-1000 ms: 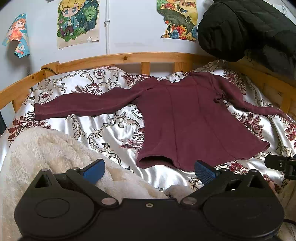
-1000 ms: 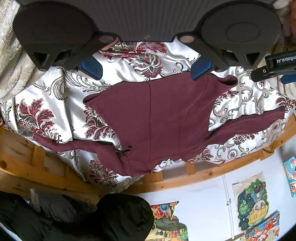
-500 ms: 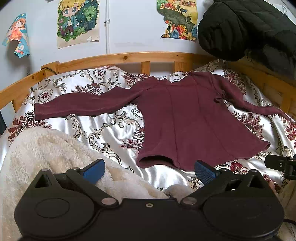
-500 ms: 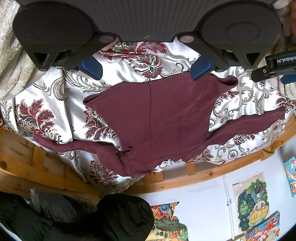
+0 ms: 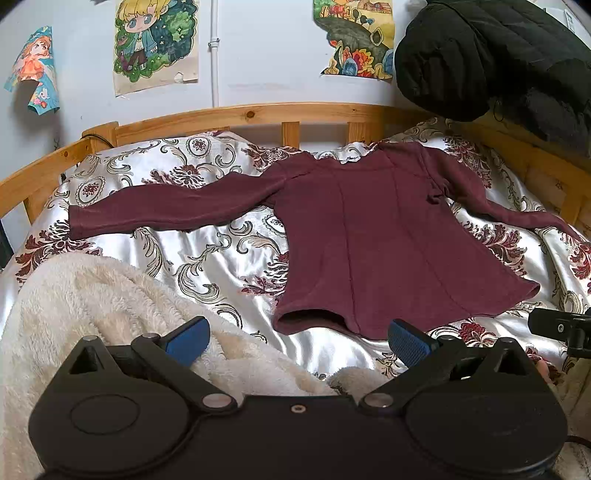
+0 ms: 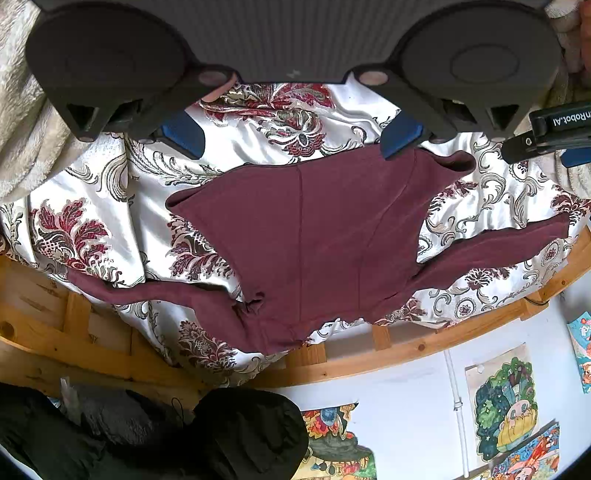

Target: Fold small clothes

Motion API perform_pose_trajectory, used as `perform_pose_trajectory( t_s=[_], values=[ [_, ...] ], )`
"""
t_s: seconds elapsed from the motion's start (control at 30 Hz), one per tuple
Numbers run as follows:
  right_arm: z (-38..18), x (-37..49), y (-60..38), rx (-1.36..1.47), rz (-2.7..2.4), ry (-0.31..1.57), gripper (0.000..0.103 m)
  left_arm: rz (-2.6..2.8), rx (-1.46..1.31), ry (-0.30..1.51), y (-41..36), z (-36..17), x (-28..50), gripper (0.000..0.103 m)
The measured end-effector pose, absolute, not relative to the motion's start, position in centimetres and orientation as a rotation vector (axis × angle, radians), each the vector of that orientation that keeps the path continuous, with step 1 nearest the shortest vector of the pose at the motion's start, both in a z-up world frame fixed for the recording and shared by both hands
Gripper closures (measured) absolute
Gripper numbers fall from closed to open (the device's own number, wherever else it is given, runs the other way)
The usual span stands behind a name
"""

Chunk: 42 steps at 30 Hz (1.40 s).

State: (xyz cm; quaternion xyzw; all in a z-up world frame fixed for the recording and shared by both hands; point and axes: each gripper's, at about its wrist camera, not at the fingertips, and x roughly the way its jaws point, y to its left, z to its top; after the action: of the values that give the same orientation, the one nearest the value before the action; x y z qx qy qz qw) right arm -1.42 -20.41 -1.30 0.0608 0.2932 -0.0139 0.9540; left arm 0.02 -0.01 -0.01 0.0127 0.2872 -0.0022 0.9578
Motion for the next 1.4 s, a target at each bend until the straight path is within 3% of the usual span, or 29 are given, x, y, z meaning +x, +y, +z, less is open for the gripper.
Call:
perform_pose_trajectory(
  t_s=[1.07, 1.4],
  values=[
    [-1.3, -1.2, -20.6, 0.126, -0.027, 0.599, 0.000, -0.008, 0.025, 0.590, 0.1, 0.1, 0.2, 0.001],
    [0.9, 0.2, -22.9, 0.201, -0.093, 0.533, 0.000, -0.044, 0.014, 0.594, 0.8, 2.3, 5.1, 0.001]
  ],
)
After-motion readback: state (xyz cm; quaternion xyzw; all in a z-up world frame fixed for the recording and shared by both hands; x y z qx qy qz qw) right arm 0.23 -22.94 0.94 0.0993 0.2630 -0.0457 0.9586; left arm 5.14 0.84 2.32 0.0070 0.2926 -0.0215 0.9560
